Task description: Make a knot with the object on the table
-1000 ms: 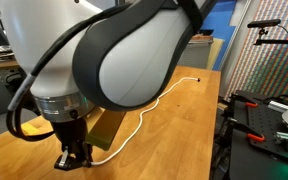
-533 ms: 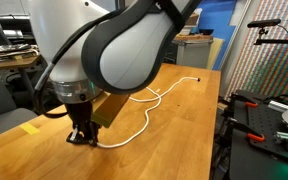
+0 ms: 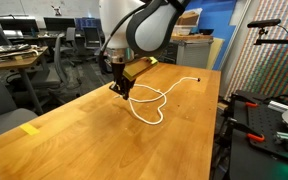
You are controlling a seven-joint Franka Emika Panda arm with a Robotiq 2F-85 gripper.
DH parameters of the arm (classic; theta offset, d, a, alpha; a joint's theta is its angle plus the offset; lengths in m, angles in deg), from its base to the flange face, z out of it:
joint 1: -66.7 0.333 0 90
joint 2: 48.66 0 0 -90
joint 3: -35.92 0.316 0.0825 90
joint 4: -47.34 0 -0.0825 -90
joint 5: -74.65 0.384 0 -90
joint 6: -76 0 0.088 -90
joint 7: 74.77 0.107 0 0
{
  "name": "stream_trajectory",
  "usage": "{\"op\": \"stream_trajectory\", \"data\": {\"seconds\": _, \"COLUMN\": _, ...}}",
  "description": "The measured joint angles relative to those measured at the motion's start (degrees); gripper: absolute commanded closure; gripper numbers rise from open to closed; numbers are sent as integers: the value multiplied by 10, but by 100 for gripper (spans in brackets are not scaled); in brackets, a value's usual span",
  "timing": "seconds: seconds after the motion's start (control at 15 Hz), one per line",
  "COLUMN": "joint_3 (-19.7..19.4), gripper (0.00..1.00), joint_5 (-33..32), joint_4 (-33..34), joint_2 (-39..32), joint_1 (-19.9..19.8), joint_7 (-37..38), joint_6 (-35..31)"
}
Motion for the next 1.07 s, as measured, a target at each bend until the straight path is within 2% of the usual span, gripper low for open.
{"op": "stream_trajectory", "data": {"seconds": 0.2, "joint_3": -15, "gripper": 99, "joint_5": -11, "joint_4": -54, "joint_2": 26, "joint_1": -24, "joint_7": 34, "joint_6": 1}}
{"op": "stream_trajectory", "data": {"seconds": 0.47, "joint_3": -23, "gripper": 99, "joint_5": -42, "joint_4": -87, "joint_2": 31, "joint_1": -41, "joint_7": 93, "joint_6": 2}}
{"op": "stream_trajectory", "data": {"seconds": 0.53, "joint_3": -25, "gripper": 81, "joint_5": -49, "joint_4": -92, "joint_2": 31, "joint_1": -43, "joint_7": 109, "joint_6": 3}}
{"op": "stream_trajectory", "data": {"seconds": 0.6, "joint_3": -26, "gripper": 69, "joint_5": -55, "joint_4": -95, "joint_2": 32, "joint_1": -44, "joint_7": 122, "joint_6": 4}}
{"op": "stream_trajectory", "data": {"seconds": 0.67, "joint_3": -26, "gripper": 64, "joint_5": -63, "joint_4": -98, "joint_2": 32, "joint_1": -44, "joint_7": 134, "joint_6": 6}}
{"op": "stream_trajectory", "data": {"seconds": 0.73, "joint_3": -26, "gripper": 82, "joint_5": -73, "joint_4": -101, "joint_2": 33, "joint_1": -43, "joint_7": 147, "joint_6": 7}}
{"op": "stream_trajectory", "data": {"seconds": 0.87, "joint_3": -21, "gripper": 66, "joint_5": -89, "joint_4": -105, "joint_2": 36, "joint_1": -41, "joint_7": 159, "joint_6": 16}}
{"op": "stream_trajectory", "data": {"seconds": 0.93, "joint_3": -20, "gripper": 38, "joint_5": -90, "joint_4": -106, "joint_2": 38, "joint_1": -39, "joint_7": 161, "joint_6": 18}}
{"op": "stream_trajectory", "data": {"seconds": 1.0, "joint_3": -19, "gripper": 38, "joint_5": -90, "joint_4": -107, "joint_2": 40, "joint_1": -37, "joint_7": 163, "joint_6": 20}}
{"op": "stream_trajectory", "data": {"seconds": 1.07, "joint_3": -17, "gripper": 32, "joint_5": -90, "joint_4": -107, "joint_2": 40, "joint_1": -38, "joint_7": 163, "joint_6": 20}}
